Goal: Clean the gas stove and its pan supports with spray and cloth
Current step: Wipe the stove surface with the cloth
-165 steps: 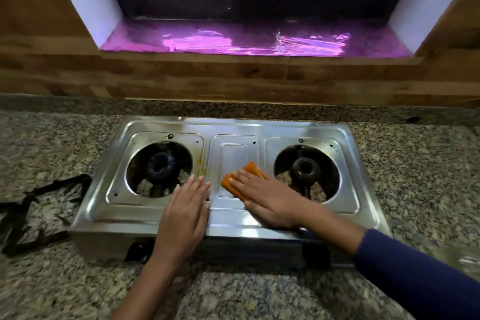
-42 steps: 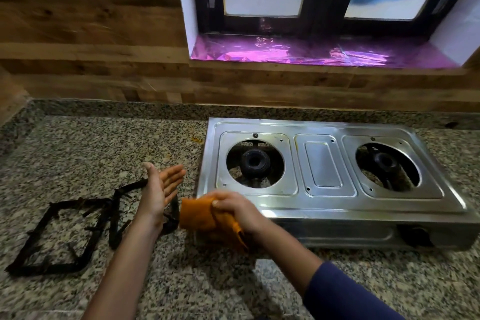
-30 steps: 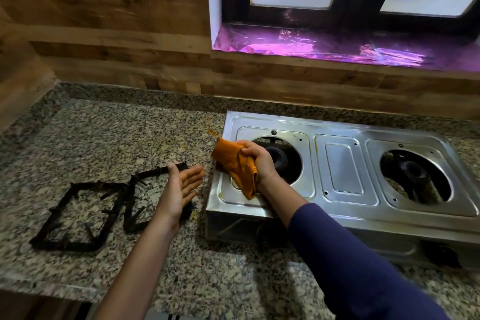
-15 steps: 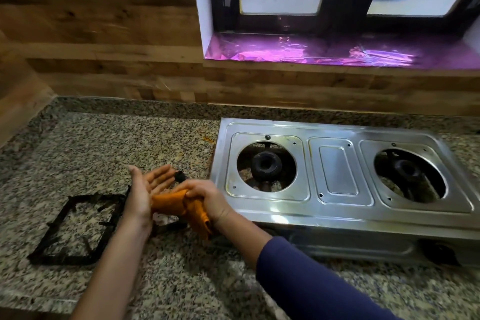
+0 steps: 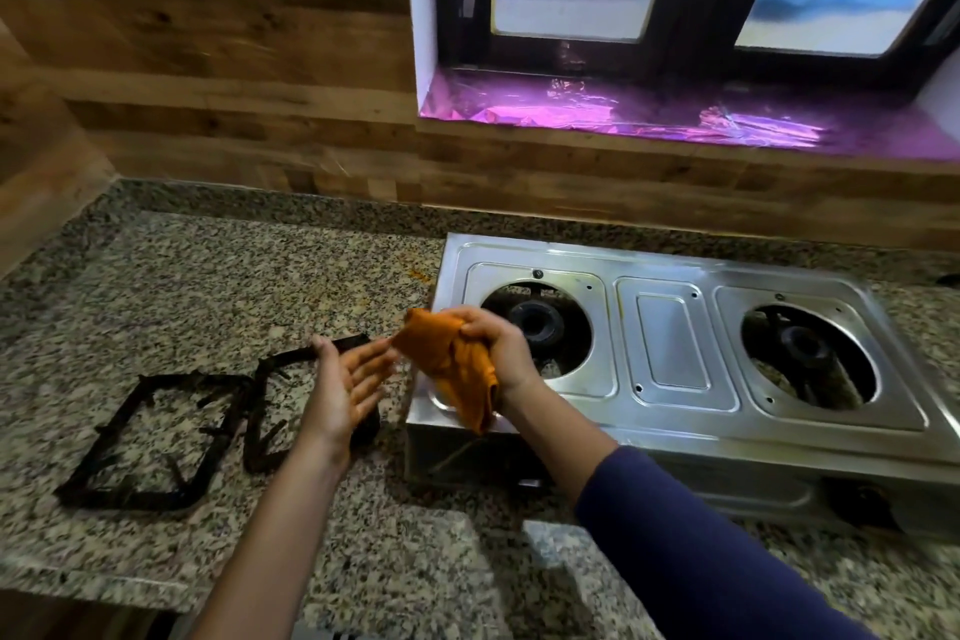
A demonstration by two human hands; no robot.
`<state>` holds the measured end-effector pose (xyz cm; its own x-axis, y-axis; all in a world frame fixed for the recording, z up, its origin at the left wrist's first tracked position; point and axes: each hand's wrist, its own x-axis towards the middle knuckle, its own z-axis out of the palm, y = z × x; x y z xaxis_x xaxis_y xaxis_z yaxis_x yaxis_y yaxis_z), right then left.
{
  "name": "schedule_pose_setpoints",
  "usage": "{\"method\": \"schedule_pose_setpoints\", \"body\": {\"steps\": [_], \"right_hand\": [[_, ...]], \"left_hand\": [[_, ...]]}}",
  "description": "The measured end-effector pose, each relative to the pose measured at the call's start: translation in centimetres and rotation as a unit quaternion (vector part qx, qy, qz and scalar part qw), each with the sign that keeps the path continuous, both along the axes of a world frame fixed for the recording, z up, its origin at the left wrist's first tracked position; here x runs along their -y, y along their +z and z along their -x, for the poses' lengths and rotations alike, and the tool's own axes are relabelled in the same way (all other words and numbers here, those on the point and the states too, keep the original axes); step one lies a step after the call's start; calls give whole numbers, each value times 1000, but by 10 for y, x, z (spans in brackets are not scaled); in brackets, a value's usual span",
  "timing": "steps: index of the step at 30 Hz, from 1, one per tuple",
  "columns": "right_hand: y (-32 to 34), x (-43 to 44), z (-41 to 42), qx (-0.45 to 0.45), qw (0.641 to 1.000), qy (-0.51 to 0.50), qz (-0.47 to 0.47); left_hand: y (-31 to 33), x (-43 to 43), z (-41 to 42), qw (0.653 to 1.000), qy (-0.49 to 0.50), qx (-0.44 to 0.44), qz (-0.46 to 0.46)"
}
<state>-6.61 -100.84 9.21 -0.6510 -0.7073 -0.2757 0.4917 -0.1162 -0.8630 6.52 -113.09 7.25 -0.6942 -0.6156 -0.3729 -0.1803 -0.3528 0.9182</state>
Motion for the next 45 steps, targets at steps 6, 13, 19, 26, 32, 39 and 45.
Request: {"method": "schedule_pose_setpoints", "body": {"steps": [6, 13, 19, 26, 32, 39, 45], "right_hand": [[20, 4, 13, 22, 988, -108, -104], [6, -14, -30, 17, 979, -59, -194], [29, -36, -70, 172, 956, 99, -214], [59, -43, -6, 113, 960, -43, -254], [43, -26, 0, 27, 955, -25, -295], [21, -62, -38, 39, 935, 140, -322], [51, -151, 17, 143, 925, -5, -352]], "left_hand": [[-5, -9, -4, 1000, -21, 1, -8], [-15, 2, -10, 1000, 11, -3, -25], [-6, 8, -5, 1000, 14, -12, -18], [-1, -2, 2, 1000, -7, -4, -2], [1, -11, 13, 1000, -25, 0, 6], [8, -13, 29, 999, -16, 6, 32], [11, -46, 57, 969, -33, 41, 243]]}}
